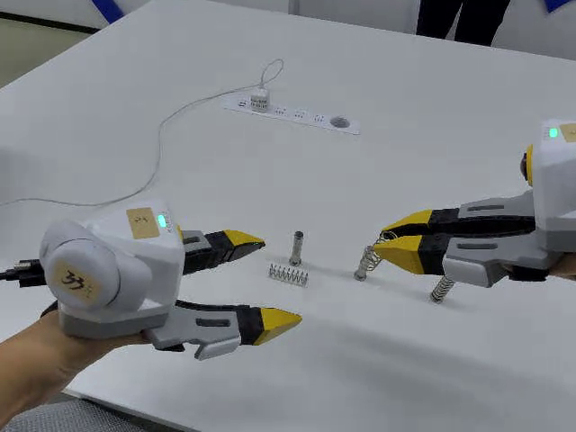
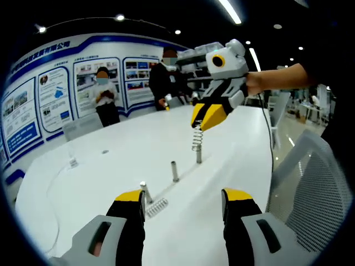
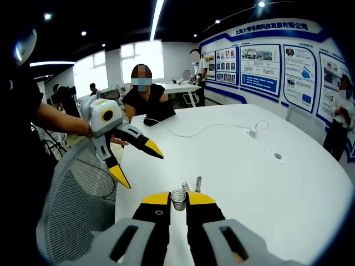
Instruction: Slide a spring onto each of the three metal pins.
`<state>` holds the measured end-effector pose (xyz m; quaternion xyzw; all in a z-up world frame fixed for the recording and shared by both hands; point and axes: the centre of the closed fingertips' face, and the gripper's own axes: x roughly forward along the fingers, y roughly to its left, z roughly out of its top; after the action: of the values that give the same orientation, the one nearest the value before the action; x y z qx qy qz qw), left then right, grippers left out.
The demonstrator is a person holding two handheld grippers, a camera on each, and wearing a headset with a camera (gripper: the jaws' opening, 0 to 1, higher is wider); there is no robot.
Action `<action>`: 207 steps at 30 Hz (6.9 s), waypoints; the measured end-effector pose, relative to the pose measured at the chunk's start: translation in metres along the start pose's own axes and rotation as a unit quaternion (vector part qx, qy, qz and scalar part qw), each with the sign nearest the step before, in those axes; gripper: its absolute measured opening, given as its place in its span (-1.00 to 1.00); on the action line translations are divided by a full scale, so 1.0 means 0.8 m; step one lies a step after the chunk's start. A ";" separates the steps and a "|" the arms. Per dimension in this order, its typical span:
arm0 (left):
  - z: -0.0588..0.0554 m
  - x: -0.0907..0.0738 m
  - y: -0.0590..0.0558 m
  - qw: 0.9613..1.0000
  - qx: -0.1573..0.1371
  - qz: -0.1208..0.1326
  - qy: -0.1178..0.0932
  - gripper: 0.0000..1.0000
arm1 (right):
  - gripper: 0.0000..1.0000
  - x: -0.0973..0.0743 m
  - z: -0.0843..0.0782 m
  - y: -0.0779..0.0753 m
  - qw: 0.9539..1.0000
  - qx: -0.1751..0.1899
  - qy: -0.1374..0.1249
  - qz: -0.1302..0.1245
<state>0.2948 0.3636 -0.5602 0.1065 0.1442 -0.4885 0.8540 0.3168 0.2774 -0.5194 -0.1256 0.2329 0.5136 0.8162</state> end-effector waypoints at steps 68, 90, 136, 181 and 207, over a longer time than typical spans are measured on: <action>-0.027 -0.018 0.043 0.995 -0.076 0.055 0.022 0.94 | -0.78 0.084 -0.094 -0.086 0.990 0.005 0.127 -0.062; -0.026 -0.024 0.047 0.996 -0.067 0.057 0.035 0.92 | -0.64 0.084 -0.100 -0.088 0.987 -0.046 0.140 -0.066; -0.049 -0.041 0.060 0.992 -0.089 0.073 0.043 0.86 | -0.78 0.193 -0.113 -0.021 0.985 -0.020 0.173 0.014; 0.022 0.017 0.009 0.999 -0.030 -0.014 0.016 0.41 | -0.81 0.049 -0.050 0.010 0.995 -0.069 0.073 -0.005; 0.057 0.047 -0.040 0.994 0.026 -0.105 0.006 -0.41 | -0.80 0.018 -0.033 0.041 0.995 -0.085 0.050 0.020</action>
<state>0.2921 0.3026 -0.5323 0.1154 0.1471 -0.5788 0.7938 0.2860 0.2912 -0.5481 -0.2158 0.2311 0.5405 0.7796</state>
